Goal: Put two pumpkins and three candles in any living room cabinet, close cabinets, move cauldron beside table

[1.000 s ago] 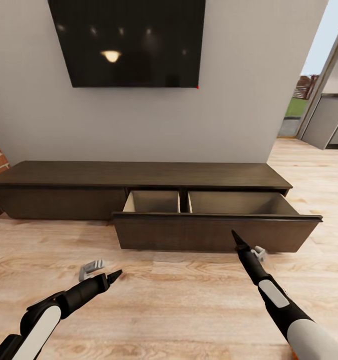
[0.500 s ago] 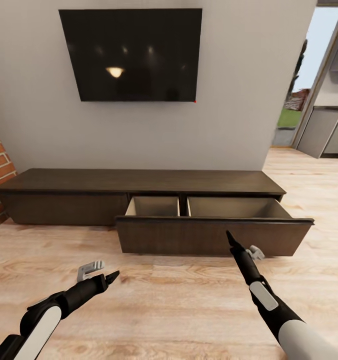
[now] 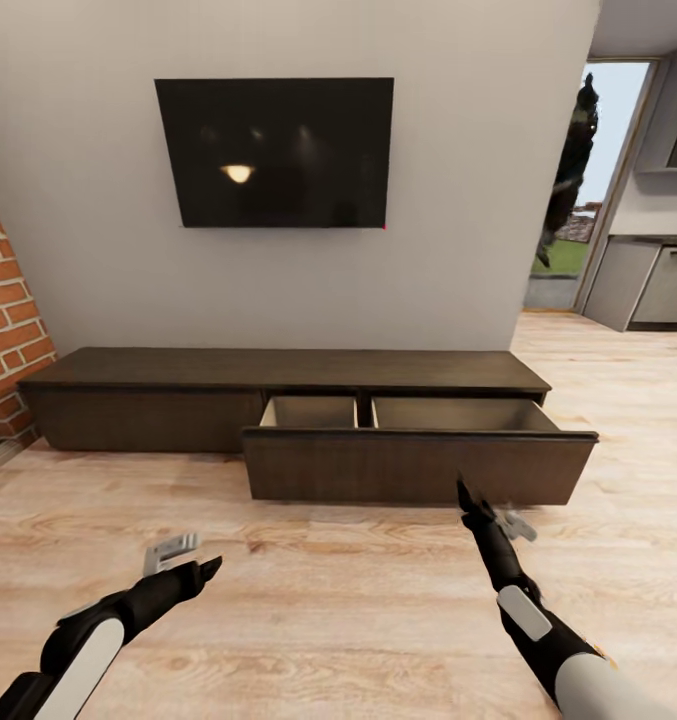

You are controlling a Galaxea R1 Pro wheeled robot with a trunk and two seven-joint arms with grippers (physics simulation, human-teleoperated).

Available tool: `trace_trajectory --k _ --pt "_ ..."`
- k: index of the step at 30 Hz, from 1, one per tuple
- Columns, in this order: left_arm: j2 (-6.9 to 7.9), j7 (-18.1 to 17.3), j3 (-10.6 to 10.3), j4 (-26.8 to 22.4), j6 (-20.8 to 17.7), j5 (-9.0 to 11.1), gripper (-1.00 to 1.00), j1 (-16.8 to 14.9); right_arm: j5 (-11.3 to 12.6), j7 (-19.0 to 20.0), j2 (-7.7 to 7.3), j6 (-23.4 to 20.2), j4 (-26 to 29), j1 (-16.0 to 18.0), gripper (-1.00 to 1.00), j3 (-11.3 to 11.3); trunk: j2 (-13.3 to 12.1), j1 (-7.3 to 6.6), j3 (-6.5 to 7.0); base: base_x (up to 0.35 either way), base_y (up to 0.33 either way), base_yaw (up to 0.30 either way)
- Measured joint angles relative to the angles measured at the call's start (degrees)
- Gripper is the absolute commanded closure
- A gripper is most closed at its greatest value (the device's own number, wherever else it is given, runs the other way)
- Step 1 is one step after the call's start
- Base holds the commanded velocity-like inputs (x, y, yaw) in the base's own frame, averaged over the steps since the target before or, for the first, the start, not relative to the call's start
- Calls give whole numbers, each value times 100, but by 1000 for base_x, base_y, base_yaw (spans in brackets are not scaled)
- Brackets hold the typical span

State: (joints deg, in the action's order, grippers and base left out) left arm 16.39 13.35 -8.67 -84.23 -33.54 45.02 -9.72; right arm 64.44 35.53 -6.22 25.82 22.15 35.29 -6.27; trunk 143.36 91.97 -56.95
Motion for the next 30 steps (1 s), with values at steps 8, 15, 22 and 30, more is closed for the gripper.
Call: trace_trajectory --k 8,15,22,30 --pt "-56 261 0 741 285 -25 -100 0 -1454 -1169 449 1172 -583 -15 -100 -57 -11 -22 178 -15 0 0" --pt "-72 268 -26 1917 1218 -30 -100 -1 -3332 -3238 1056 1709 -859 -34 -100 -96 -188 -123 315 0 0 0" --pt "-96 257 -36 2956 1677 -204 -100 -1 -5044 -4840 1375 1592 -1020 -35 -100 -83 -469 -277 440 0 0 0" --pt "-289 242 -27 3720 2530 -365 -100 -1 -5188 -4733 1411 1557 -1360 -35 -100 -60 -789 -453 584 0 0 0"
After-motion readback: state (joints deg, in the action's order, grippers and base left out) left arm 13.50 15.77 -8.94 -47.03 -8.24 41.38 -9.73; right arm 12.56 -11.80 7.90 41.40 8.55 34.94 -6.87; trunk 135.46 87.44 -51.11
